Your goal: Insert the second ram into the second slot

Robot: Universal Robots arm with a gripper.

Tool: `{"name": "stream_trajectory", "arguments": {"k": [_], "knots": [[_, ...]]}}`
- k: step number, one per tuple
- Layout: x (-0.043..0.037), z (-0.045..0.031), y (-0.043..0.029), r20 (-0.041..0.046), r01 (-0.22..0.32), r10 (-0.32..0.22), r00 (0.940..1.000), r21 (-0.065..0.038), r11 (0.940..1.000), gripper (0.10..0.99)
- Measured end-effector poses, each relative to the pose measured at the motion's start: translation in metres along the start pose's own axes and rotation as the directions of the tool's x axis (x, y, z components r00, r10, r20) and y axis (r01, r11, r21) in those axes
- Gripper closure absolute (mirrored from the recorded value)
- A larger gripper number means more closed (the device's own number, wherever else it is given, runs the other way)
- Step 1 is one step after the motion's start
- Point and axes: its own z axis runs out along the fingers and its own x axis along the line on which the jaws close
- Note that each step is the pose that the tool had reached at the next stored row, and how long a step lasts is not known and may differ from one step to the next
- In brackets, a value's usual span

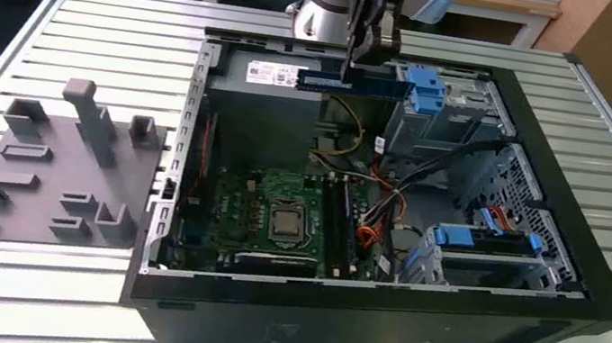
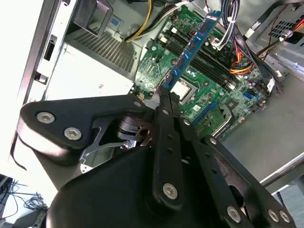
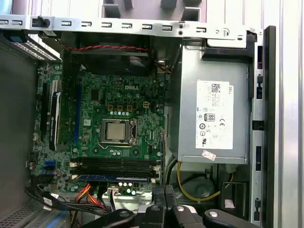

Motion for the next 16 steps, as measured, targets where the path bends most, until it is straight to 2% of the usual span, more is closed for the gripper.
{"name": "stream_trajectory", "arguments": {"k": [7,16], "knots": [[0.0004,-0.0001,0.0000,-0.0002,0.000,0.000,1.0000,0.000,1.0000,0.973],[0.0066,-0.0001,0.0002,0.0000,0.000,0.000,1.0000,0.000,1.0000,0.973]]}}
